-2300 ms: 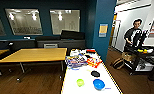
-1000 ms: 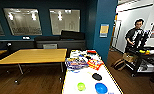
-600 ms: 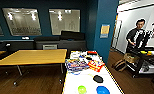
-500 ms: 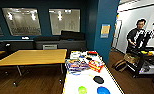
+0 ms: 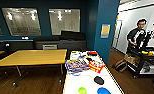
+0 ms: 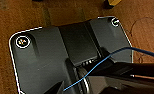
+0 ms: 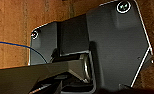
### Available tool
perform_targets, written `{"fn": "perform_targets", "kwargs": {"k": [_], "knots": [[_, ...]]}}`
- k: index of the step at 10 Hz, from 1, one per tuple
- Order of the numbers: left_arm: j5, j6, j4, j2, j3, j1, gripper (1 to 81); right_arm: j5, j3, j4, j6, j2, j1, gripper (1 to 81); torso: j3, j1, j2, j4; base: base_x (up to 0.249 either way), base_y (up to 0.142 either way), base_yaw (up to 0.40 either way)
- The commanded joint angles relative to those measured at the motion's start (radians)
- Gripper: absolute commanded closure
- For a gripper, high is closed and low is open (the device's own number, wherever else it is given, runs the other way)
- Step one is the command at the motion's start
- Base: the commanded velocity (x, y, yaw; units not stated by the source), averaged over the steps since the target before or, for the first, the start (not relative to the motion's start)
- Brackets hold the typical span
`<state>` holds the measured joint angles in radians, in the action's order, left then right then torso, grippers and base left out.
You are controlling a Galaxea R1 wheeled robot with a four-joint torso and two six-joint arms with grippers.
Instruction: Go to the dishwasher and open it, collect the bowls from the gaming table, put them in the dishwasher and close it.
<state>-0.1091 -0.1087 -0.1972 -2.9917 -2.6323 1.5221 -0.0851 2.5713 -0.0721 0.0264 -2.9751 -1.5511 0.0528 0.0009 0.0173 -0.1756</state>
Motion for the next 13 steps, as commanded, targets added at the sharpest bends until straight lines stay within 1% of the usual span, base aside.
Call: {"fn": "perform_targets", "kwargs": {"k": [1, 2, 3, 5, 6, 7, 10, 13], "knots": [[0.045, -0.002, -0.010, 0.003, 0.008, -0.050, 1.0, 0.018, -0.289, 0.002, 0.006, 0.163, 0.038, 1.0, 0.000, 0.000, 0.000, 0.000, 0.000, 0.000, 0.000], [0.043, -0.005, -0.008, 0.006, 0.008, -0.050, 1.0, -0.025, -0.430, 0.006, 0.009, 0.250, 0.038, 1.0, 0.000, 0.000, 0.000, 0.000, 0.000, 0.000, 0.000], [0.043, -0.005, -0.005, 0.012, 0.009, -0.050, 1.0, -0.038, -0.541, 0.023, 0.027, 0.329, 0.044, 1.0, 0.000, 0.000, 0.000, 0.000, 0.000, 0.000, 0.000], [0.042, -0.003, -0.005, 0.031, 0.035, -0.050, 1.0, -0.044, -0.705, 0.020, 0.037, 0.453, 0.068, 1.0, 0.000, 0.000, 0.000, 0.000, 0.000, 0.000, 0.000], [0.042, -0.003, -0.008, 0.042, 0.061, -0.050, 1.0, -0.062, -0.796, 0.022, 0.034, 0.518, 0.086, 1.0, 0.000, 0.000, 0.000, 0.000, 0.000, 0.000, 0.000], [0.042, -0.002, -0.010, 0.054, 0.084, -0.050, 1.0, -0.065, -0.867, 0.038, 0.035, 0.579, 0.106, 1.0, 0.000, 0.000, 0.000, 0.000, 0.000, 0.000, 0.000], [0.040, -0.002, -0.010, 0.062, 0.098, -0.050, 1.0, -0.073, -0.987, 0.094, 0.047, 0.750, 0.157, 1.0, 0.000, 0.000, 0.000, 0.000, 0.000, 0.000, 0.000], [0.040, -0.002, -0.008, 0.063, 0.098, -0.050, 1.0, -0.068, -1.138, 0.161, 0.046, 0.919, 0.278, 1.0, 0.000, 0.000, 0.000, 0.000, 0.000, 0.000, 0.000]]}}
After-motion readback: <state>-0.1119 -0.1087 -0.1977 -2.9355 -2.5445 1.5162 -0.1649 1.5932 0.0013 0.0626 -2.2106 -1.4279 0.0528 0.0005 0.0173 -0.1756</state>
